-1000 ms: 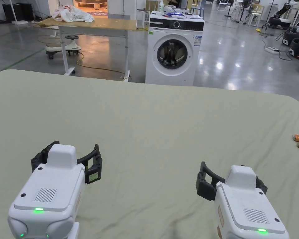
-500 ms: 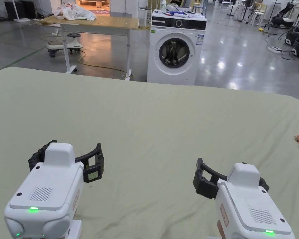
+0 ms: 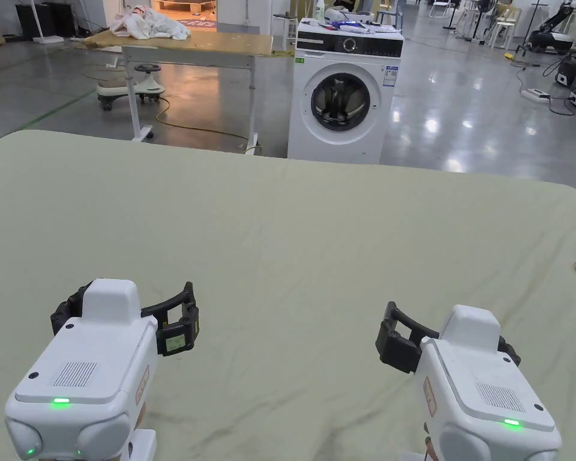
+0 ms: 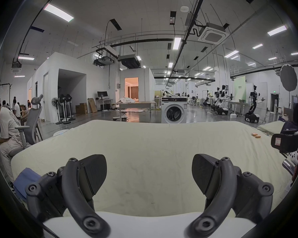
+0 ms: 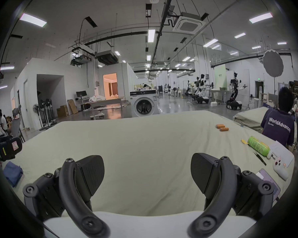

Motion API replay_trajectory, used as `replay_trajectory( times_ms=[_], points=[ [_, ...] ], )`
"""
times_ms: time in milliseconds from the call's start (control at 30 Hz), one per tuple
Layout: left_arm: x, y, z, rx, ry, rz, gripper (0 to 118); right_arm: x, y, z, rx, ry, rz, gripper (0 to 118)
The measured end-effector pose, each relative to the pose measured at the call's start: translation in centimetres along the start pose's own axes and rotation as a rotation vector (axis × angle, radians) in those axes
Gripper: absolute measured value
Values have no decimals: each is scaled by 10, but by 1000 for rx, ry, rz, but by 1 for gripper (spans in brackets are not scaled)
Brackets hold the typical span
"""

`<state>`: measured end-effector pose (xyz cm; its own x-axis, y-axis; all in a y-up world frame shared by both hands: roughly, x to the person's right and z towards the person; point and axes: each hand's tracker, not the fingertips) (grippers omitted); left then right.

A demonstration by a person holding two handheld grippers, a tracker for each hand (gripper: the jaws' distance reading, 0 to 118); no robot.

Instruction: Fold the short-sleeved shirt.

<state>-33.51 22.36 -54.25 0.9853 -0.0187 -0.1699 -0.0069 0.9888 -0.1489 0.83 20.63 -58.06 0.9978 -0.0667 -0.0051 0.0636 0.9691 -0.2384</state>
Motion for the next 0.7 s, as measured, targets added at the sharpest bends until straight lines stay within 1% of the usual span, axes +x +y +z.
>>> replay_trajectory(
  times_ms=[133, 300, 467, 567, 700],
  points=[
    [1, 3, -1, -1, -6, 9, 102, -3, 4, -2, -32, -35, -34, 104],
    [5, 5, -2, -2, -19, -12, 102, -7, 9, -5, -96, -62, -67, 106],
    [6, 6, -3, -3, -22, -19, 102, -6, 9, -8, -110, -60, -61, 107],
    [5, 7, -4, -6, -24, -13, 102, -2, 11, -10, -141, -42, -100, 107],
    [3, 7, -5, -12, -26, -11, 102, -2, 11, -14, -155, -54, -84, 107]
  ],
)
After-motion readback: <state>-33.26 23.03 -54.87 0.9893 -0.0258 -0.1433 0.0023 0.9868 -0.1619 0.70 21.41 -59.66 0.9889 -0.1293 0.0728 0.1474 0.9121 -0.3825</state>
